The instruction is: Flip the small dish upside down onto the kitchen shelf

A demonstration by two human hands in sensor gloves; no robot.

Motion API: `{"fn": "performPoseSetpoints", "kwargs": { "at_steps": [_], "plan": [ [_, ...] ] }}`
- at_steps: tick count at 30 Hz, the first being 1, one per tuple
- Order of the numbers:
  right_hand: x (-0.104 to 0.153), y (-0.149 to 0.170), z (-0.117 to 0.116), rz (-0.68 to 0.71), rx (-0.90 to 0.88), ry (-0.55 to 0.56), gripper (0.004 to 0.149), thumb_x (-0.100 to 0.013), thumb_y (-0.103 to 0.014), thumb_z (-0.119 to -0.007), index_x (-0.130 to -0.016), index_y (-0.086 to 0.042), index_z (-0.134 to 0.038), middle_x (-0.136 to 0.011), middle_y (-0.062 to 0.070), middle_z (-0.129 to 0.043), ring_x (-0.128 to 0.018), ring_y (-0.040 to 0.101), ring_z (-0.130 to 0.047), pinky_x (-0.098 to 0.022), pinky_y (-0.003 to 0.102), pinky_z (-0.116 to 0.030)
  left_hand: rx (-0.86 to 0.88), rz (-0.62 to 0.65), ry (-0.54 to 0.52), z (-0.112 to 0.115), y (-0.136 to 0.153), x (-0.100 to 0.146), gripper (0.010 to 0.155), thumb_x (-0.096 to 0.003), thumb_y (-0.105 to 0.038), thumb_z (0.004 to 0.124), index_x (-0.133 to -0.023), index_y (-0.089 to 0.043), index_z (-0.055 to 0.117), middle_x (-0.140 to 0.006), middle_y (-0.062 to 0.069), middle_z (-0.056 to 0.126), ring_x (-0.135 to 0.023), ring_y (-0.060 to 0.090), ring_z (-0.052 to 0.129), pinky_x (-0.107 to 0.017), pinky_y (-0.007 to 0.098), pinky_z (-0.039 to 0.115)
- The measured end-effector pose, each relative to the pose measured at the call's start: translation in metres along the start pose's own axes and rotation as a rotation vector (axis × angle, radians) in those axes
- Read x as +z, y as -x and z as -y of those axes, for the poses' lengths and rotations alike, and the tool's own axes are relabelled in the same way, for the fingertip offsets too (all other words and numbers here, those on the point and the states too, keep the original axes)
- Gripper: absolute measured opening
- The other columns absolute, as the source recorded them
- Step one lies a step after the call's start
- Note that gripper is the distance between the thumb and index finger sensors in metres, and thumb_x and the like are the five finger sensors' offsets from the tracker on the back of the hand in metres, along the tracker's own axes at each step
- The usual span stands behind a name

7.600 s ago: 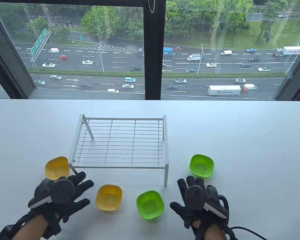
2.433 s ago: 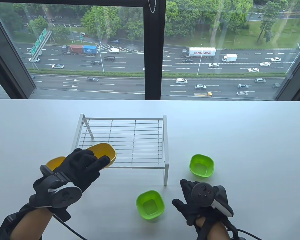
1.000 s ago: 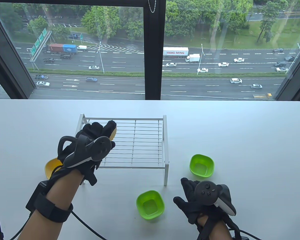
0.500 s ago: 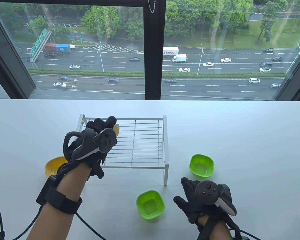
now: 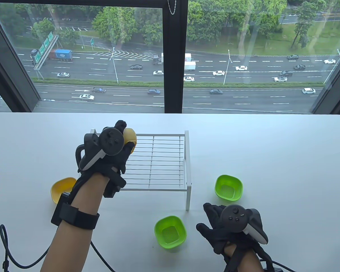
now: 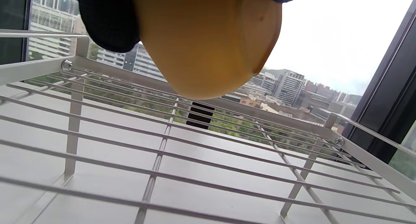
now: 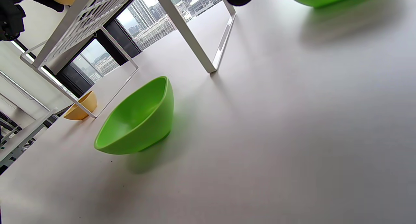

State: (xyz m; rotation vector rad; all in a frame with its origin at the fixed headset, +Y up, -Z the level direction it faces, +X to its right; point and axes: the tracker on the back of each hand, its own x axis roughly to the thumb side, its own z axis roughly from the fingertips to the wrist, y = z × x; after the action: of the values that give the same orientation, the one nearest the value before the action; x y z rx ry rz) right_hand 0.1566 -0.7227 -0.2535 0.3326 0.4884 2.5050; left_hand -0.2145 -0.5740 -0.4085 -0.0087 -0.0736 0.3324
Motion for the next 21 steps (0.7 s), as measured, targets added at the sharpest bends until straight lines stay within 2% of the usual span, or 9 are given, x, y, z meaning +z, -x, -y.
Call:
{"fn": "performPoseSetpoints", "kwargs": {
  "at_steps": [4,10,14,18,21],
  "plan": [
    [0.000,-0.001,-0.001,-0.001,0.005,-0.011,0.083,-0.051,-0.065,-0.061,-0.111,-0.018,-0.027,-0.117,0.018,-0.034,-0.105,0.049,-0.023,-0.069,0.072,-0.022,0.156,-0.084,-0.004,0.004,0.011,-0.011,0.070,-0.0510,-0.047,0.060,-0.112,-0.024,0.032,-0.112,0.016,0.044,-0.084,0.032,0.077,-0.052,0.052,0.090],
    [0.000,-0.001,-0.002,-0.001,0.000,-0.018,0.083,-0.051,-0.066,-0.061,-0.111,-0.018,-0.027,-0.117,0.018,-0.033,-0.105,0.049,-0.023,-0.069,0.072,-0.022,0.198,-0.178,0.003,0.011,0.028,-0.022,0.064,-0.0510,-0.046,0.059,-0.112,-0.030,0.047,-0.114,0.018,0.044,-0.085,0.040,0.081,-0.048,0.053,0.094],
    [0.000,-0.001,-0.004,-0.004,0.000,-0.031,0.083,-0.051,-0.065,-0.061,-0.111,-0.018,-0.026,-0.117,0.018,-0.033,-0.105,0.049,-0.023,-0.069,0.072,-0.021,0.215,-0.205,0.006,0.020,0.036,-0.030,0.060,-0.0508,-0.045,0.060,-0.109,-0.031,0.056,-0.110,0.020,0.059,-0.077,0.047,0.090,-0.045,0.055,0.094],
    [0.000,-0.001,-0.005,-0.003,-0.002,-0.039,0.084,-0.051,-0.065,-0.061,-0.111,-0.018,-0.026,-0.117,0.018,-0.033,-0.105,0.049,-0.023,-0.069,0.072,-0.021,0.147,-0.235,-0.015,0.027,0.038,-0.035,0.059,-0.0509,-0.046,0.059,-0.107,-0.029,0.058,-0.103,0.022,0.074,-0.068,0.051,0.096,-0.047,0.060,0.087],
    [0.000,-0.002,-0.005,-0.004,-0.007,-0.048,0.083,-0.051,-0.066,-0.061,-0.111,-0.018,-0.026,-0.117,0.018,-0.033,-0.105,0.049,-0.023,-0.069,0.072,-0.021,0.109,-0.264,-0.003,0.033,0.038,-0.039,0.059,-0.0509,-0.046,0.059,-0.106,-0.027,0.060,-0.096,0.025,0.082,-0.058,0.053,0.099,-0.043,0.060,0.088]
  ]
}}
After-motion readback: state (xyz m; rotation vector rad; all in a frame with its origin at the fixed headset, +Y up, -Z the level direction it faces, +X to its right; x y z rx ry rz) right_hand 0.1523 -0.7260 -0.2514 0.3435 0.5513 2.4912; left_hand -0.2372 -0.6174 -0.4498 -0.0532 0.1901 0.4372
